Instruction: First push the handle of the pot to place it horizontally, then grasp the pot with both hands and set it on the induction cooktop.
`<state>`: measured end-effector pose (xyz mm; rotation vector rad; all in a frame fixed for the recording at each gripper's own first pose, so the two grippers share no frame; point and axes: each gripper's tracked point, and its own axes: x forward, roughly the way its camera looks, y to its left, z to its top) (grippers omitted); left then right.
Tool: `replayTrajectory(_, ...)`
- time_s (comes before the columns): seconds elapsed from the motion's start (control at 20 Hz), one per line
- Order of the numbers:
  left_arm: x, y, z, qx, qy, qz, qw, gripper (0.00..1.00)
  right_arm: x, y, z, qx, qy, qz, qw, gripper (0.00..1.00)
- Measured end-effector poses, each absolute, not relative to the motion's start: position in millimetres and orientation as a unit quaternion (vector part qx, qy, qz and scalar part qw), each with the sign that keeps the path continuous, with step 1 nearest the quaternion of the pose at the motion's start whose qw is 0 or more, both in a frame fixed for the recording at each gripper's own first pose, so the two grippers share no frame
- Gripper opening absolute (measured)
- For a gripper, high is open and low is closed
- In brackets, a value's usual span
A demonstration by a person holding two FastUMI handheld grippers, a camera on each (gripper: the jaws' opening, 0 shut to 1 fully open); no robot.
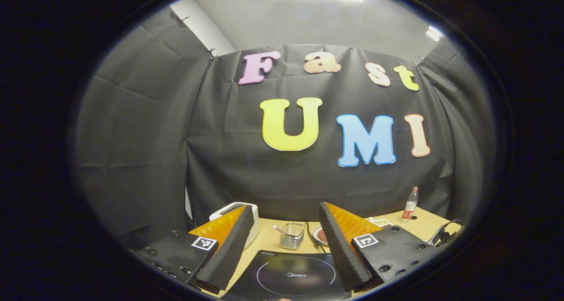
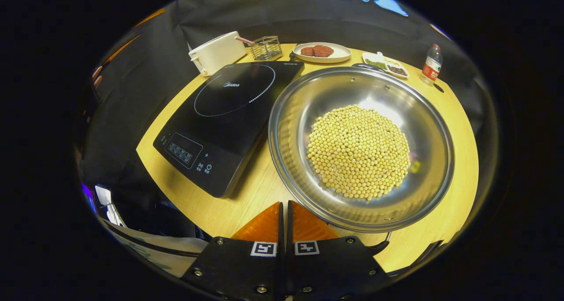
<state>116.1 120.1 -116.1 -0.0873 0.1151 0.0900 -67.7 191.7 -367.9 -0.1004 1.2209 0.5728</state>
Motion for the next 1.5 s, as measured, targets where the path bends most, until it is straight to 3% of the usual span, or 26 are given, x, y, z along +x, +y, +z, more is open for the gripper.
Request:
replayTrajectory(0.95, 139, 14, -113, -0.035, 0.071, -0.001, 0.997, 0.97, -59, 90, -372, -0.058, 0.593, 0.225, 0.771, 0.01)
replayTrajectory(1.35, 147, -15, -113, -0.031, 0.077, 0.005, 0.997, 1.00, -43, 52, -378, -0.076, 0.595, 0.216, 0.770, 0.01)
replayTrajectory(1.5, 148, -23, -113, -0.031, 0.079, 0.010, 0.996, 0.96, -37, 40, -381, -0.088, 0.596, 0.214, 0.769, 0.01)
